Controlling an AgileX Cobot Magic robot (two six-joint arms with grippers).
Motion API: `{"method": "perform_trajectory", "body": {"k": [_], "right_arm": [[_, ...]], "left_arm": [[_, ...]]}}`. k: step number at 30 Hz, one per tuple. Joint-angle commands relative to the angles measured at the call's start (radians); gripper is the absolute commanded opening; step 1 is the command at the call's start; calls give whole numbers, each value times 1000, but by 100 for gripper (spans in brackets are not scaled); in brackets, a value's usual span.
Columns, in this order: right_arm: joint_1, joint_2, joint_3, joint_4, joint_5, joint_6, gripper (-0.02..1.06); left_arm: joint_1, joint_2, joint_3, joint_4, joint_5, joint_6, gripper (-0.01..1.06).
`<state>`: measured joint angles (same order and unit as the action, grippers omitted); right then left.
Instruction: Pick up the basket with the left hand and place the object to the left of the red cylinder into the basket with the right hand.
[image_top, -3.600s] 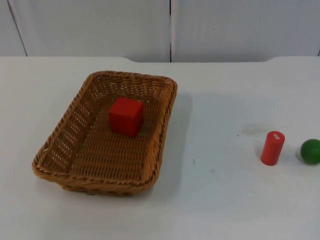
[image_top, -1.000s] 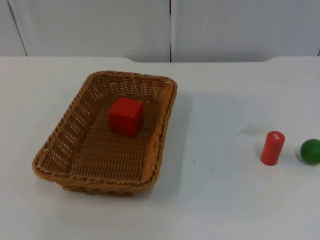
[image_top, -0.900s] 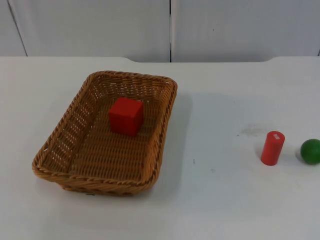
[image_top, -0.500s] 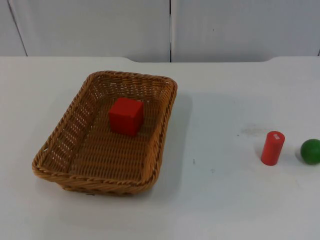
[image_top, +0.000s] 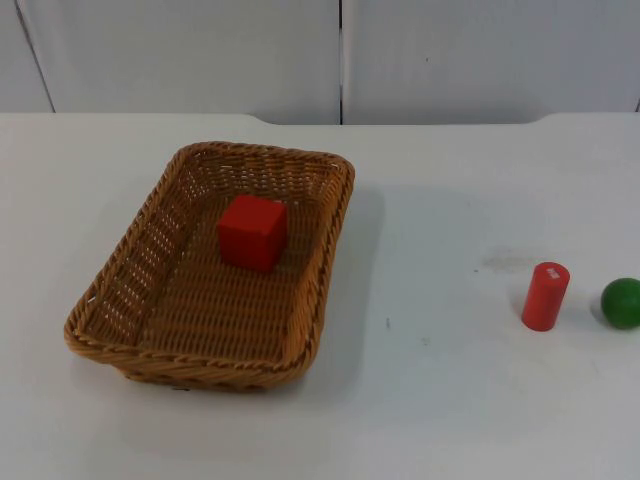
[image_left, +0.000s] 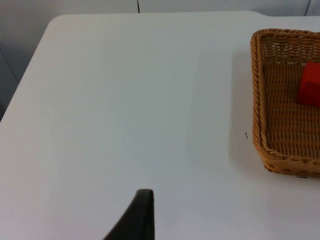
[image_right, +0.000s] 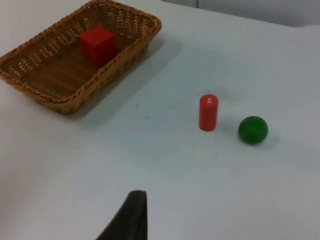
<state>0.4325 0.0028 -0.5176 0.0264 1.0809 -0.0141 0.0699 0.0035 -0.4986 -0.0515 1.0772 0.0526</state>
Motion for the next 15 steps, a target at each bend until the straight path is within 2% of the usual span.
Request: {"method": "perform_trajectory", "body": {"k": [1, 15], "right_arm": [[-35, -3, 4, 3, -3, -2, 105], [-234, -3, 4, 3, -3, -2, 105]], "left_arm": [[3, -4, 4, -8, -2, -6, 105], [3, -4, 4, -8, -2, -6, 105]]}}
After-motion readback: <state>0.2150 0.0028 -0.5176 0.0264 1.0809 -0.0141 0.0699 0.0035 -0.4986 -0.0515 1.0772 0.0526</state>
